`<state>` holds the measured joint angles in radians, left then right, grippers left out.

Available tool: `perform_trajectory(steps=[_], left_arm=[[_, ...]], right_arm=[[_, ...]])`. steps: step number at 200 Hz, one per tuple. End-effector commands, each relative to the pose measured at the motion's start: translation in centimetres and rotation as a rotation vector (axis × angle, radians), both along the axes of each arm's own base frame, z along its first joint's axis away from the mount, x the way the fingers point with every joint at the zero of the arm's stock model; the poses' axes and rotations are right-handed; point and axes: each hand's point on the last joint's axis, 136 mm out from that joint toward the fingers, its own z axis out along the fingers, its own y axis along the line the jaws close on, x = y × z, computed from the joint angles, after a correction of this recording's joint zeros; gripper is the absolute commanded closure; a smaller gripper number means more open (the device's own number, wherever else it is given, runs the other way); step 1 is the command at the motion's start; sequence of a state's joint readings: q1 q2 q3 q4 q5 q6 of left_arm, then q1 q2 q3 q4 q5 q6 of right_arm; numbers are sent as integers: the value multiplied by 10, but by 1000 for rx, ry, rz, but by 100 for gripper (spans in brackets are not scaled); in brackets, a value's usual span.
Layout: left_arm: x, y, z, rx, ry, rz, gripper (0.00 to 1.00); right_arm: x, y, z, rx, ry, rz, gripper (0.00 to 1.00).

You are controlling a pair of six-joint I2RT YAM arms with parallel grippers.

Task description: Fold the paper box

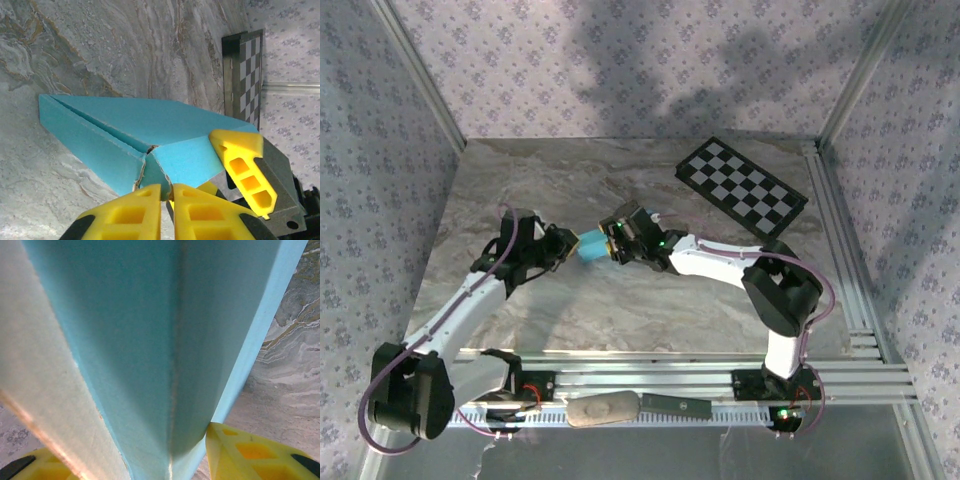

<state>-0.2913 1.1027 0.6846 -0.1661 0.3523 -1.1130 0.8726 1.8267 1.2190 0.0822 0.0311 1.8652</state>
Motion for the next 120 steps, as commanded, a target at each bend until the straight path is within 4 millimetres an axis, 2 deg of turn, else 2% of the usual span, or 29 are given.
perform_trajectory(steps=[1, 80, 120], left_arm=[[0, 9, -7, 51, 33, 8, 89], [1, 22, -19, 134, 63, 17, 89], [3, 27, -21, 167, 66, 14, 80]], right_arm=[[-3, -5, -16, -56, 56, 10, 52], [3, -5, -16, -83, 88, 17, 52], [5, -3, -18, -86, 93, 22, 53]])
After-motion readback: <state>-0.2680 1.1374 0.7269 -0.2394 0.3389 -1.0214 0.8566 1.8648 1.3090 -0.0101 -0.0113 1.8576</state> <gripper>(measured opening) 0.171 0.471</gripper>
